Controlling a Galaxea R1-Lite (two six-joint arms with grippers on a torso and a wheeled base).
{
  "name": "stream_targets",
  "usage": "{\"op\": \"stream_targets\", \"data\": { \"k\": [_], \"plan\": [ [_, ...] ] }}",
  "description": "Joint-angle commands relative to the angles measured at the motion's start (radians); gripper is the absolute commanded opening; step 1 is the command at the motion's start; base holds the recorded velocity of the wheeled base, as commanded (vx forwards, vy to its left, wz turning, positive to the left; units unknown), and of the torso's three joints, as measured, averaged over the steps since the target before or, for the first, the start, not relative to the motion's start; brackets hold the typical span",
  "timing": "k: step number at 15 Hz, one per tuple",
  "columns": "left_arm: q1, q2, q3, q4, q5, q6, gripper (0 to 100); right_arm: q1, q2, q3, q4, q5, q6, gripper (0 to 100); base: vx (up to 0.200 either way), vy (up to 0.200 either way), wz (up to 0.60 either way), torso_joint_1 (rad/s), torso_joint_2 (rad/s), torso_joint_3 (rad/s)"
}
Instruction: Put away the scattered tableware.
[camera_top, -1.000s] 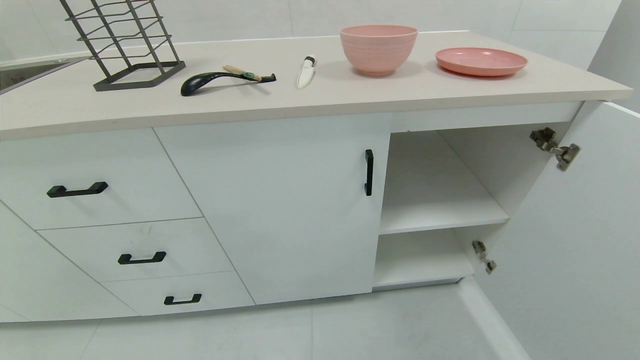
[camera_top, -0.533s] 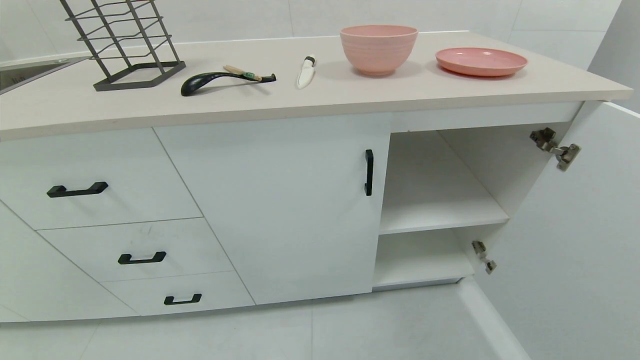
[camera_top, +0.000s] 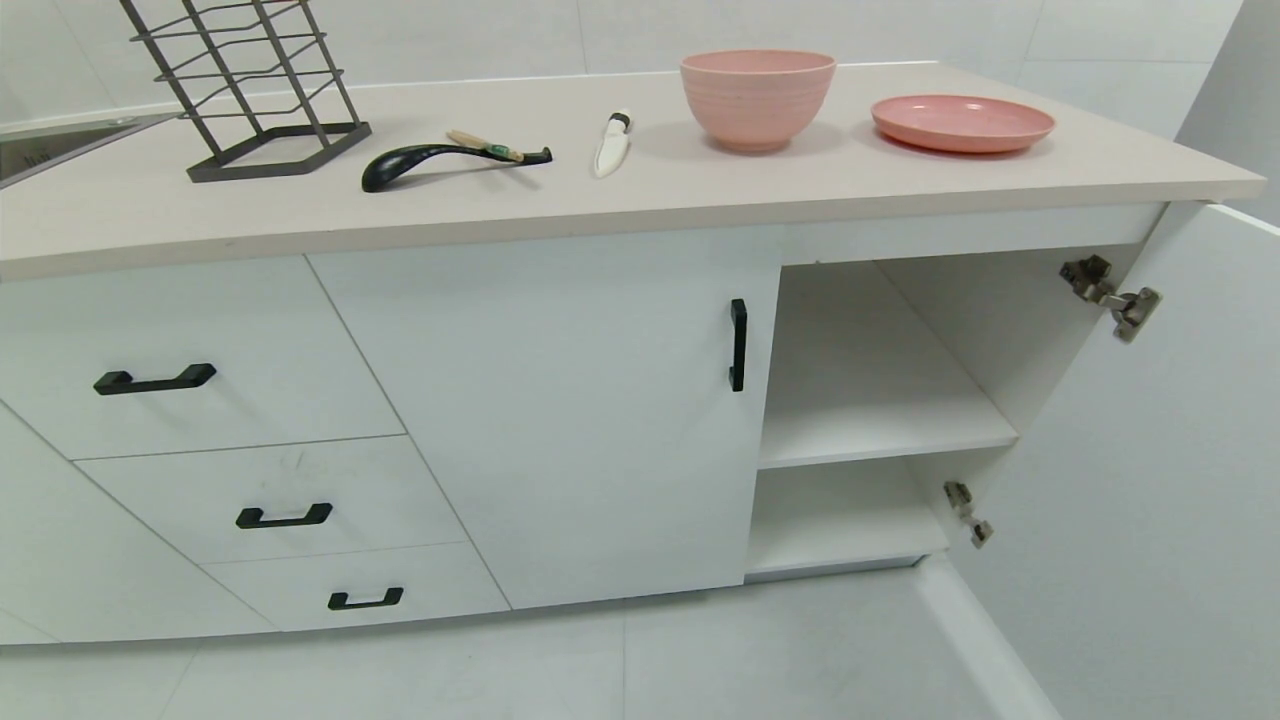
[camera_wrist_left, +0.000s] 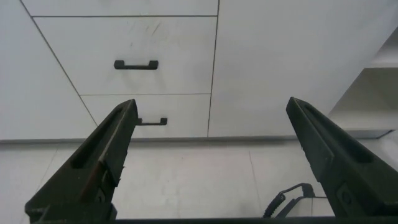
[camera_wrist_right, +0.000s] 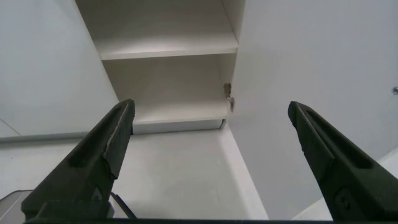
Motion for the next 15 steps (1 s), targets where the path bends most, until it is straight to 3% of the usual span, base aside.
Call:
{"op": "stream_targets", "data": {
  "k": [1, 7, 13, 15],
  "plan": [
    [0.0, 0.004, 0.0, -0.001, 0.001, 0.008, 100, 0.0, 0.0, 0.0, 0.001, 0.001, 0.0, 100, 0.0, 0.0, 0.0, 0.0, 0.0, 0.0],
    [0.0, 0.004, 0.0, -0.001, 0.001, 0.025, 100, 0.0, 0.0, 0.0, 0.001, 0.001, 0.0, 100, 0.0, -0.2, 0.0, 0.005, 0.0, 0.002],
    [0.0, 0.004, 0.0, -0.003, 0.002, 0.006, 100, 0.0, 0.0, 0.0, 0.001, 0.001, 0.0, 100, 0.0, 0.0, 0.0, 0.0, 0.0, 0.0],
    [0.0, 0.004, 0.0, -0.003, 0.001, 0.008, 100, 0.0, 0.0, 0.0, 0.001, 0.001, 0.0, 100, 0.2, 0.0, 0.0, -0.002, 0.0, -0.002]
  ]
}}
